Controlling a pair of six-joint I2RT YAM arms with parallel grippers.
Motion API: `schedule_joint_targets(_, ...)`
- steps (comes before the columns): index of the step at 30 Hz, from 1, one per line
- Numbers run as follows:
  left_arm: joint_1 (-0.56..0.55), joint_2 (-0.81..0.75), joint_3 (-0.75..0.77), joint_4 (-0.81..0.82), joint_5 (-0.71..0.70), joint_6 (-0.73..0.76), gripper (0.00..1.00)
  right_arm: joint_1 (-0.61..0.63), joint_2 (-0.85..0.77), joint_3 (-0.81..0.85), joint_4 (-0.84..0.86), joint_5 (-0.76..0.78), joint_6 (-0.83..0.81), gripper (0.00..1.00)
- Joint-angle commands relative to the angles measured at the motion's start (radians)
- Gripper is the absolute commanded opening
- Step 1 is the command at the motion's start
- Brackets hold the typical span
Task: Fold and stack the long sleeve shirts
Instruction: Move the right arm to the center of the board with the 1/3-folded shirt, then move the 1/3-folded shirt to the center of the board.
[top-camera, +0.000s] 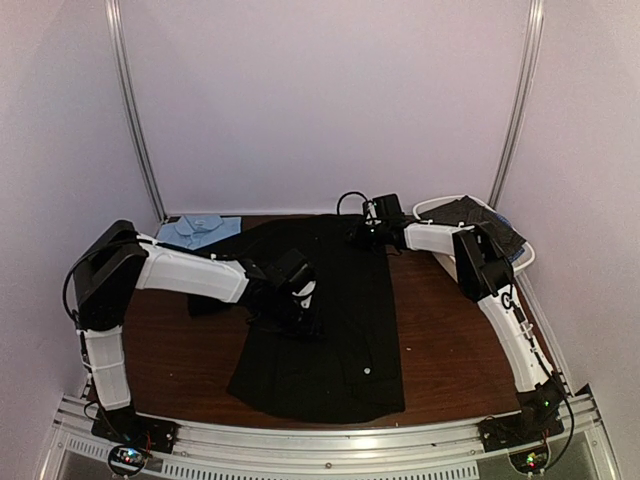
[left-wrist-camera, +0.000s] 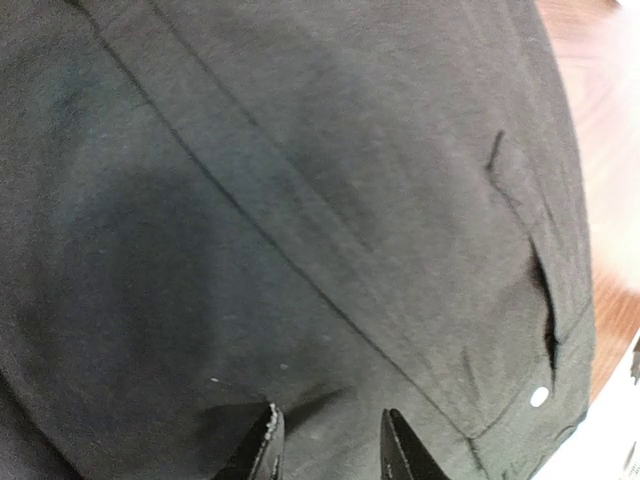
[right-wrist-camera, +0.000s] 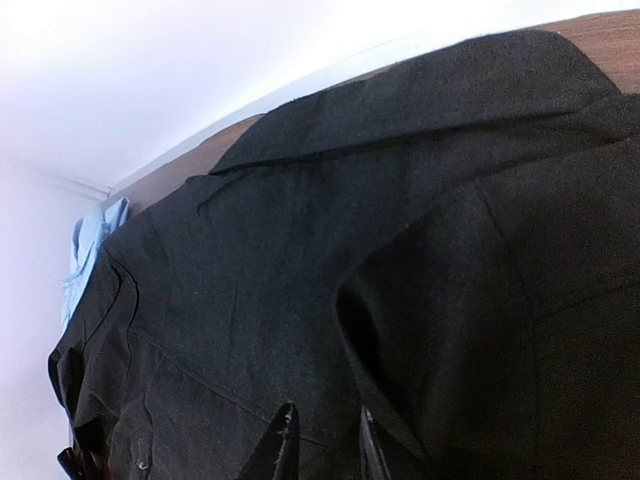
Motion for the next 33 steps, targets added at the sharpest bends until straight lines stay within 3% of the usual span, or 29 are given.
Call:
schedule_joint_targets(1,-0.006,0.022,0.042,-0.005,0.022,0.026,0.35,-0.024,0.011,-0.002,-0.167,0.035,-0.047,0.26)
schedule_joint_targets(6,-0.018,0.045,0.059,-0.025,0.035,0.056,0.35,-0.021,-0.026,-0.001,-0.172,-0.002,-0.063,0.32)
schedule_joint_targets(16,-0.062,0.074,0.049,-0.134,-0.017,0.1,0.35,0.004,-0.197,-0.042,-0.163,-0.031,-0.127,0.59)
schedule_joint_targets(26,-0.107,0.052,0.095,-0.182,0.005,0.104,0.35,0.02,-0.341,-0.158,-0.139,-0.029,-0.157,0.64)
schedule_joint_targets(33,-0.069,-0.053,0.168,-0.278,-0.207,0.064,0.39,0.038,-0.468,-0.326,-0.097,0.011,-0.193,0.66)
